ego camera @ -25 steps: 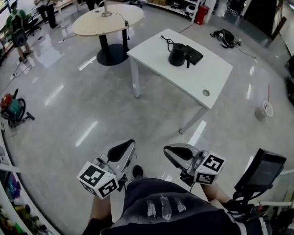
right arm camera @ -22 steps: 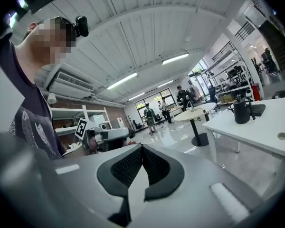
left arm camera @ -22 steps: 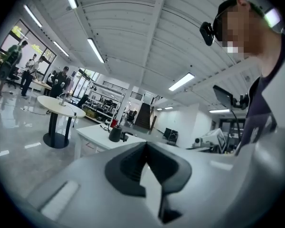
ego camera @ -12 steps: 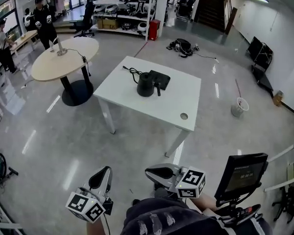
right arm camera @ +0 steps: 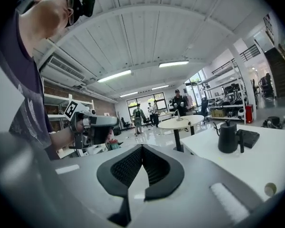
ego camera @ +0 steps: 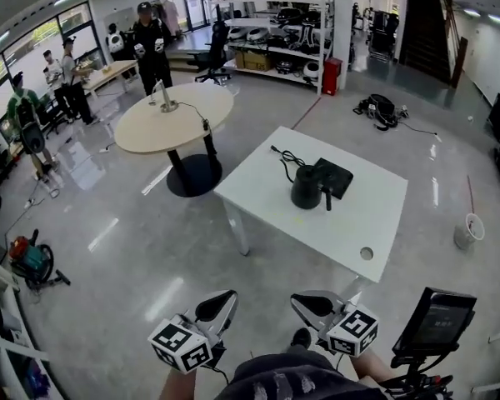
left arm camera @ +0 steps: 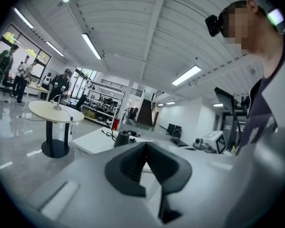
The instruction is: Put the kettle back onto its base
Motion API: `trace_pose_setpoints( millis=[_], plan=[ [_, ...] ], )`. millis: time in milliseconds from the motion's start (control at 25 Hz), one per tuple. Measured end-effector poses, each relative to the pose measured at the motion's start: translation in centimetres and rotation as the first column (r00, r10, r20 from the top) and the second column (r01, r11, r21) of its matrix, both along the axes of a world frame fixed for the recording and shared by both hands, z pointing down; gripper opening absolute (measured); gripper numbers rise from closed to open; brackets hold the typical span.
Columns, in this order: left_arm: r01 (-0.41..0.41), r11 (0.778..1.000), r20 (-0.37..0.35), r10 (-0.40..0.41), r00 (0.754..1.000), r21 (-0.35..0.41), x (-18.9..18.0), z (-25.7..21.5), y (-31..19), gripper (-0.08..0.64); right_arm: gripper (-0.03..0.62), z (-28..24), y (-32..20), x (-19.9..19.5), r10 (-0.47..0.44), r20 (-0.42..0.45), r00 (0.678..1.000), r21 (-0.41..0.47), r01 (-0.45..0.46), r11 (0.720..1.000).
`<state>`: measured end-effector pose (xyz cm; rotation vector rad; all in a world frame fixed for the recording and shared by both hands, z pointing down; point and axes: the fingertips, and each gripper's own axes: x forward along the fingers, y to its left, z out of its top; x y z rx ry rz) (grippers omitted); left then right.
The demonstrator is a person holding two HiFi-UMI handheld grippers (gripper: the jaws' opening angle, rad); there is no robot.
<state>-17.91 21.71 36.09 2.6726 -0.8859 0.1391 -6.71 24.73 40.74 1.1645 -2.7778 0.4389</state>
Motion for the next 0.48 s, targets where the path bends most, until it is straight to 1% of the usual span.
trace_pose_setpoints(
  millis=[40,120,240,360,480],
  plan=[
    [-0.008,1.0,0.02,0.008,1.0,0.007,0.5,0.0,-0.6,0.002,0.002,0.2,-0.4,0.4,0.008,0.001,1.0,0.002,-0.008,1.0],
    [-0.001,1.0,0.048,0.0,0.999,0.026,2.1,-0.3,-2.7,0.002,0.002,0.7,-1.8,1.6,-0.001,0.028,1.0,-0.006,0.001,1.0],
    [0.012,0.999,0.056,-0.014,0.998,0.041,6.1,-0.5,-6.5,0.002,0.002,1.6,-4.9,4.8,-0.039,0.049,0.998,-0.024,0.04,0.999],
    [0.03,0.999,0.081,-0.032,0.996,0.028,9.1,0.2,-9.5,0.002,0.003,2.2,-8.0,7.6,-0.073,0.068,0.995,-0.026,0.075,0.997],
    [0.06,0.998,0.097,-0.061,0.993,0.016,10.5,0.9,-12.1,0.002,0.003,2.1,-11.1,9.5,-0.085,0.11,0.99,-0.029,0.089,0.996]
  ],
)
